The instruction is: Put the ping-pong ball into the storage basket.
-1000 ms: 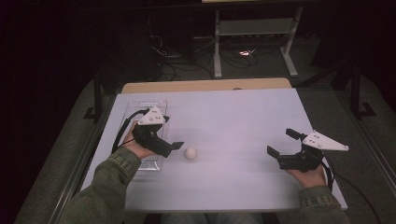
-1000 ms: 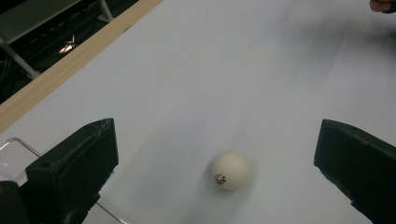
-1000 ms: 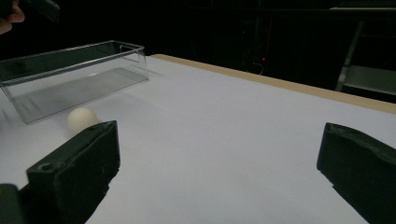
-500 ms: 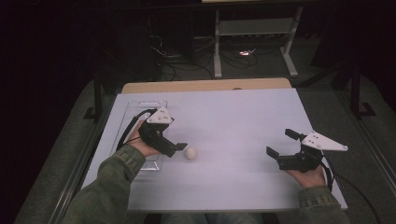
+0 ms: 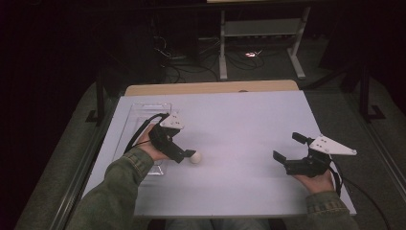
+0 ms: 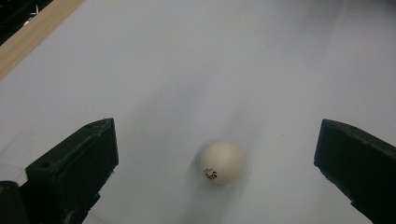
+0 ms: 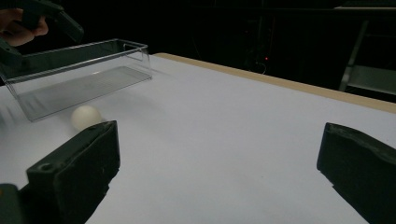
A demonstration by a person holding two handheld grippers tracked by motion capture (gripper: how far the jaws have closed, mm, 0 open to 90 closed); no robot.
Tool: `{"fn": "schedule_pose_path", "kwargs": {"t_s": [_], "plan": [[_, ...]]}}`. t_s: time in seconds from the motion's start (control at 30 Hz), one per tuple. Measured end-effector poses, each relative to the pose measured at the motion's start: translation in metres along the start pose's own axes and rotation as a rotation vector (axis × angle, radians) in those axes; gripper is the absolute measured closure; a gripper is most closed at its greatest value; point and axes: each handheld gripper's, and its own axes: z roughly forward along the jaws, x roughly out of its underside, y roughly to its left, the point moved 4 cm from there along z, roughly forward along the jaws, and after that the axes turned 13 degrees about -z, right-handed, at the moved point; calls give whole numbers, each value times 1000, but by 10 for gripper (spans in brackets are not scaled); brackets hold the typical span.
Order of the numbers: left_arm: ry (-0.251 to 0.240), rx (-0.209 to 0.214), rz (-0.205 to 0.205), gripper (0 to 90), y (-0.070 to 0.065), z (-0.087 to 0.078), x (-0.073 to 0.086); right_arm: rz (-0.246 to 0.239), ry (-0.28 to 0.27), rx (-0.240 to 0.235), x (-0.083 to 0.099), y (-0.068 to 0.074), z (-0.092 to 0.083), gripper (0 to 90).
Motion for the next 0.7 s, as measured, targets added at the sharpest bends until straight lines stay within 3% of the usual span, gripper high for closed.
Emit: {"fn": "schedule_pose_path", "kwargs": {"t_s": [0.7], "plan": [[118,6,48,0,-3,23,2,5,-5,-3,0,0,-2,0]]}}
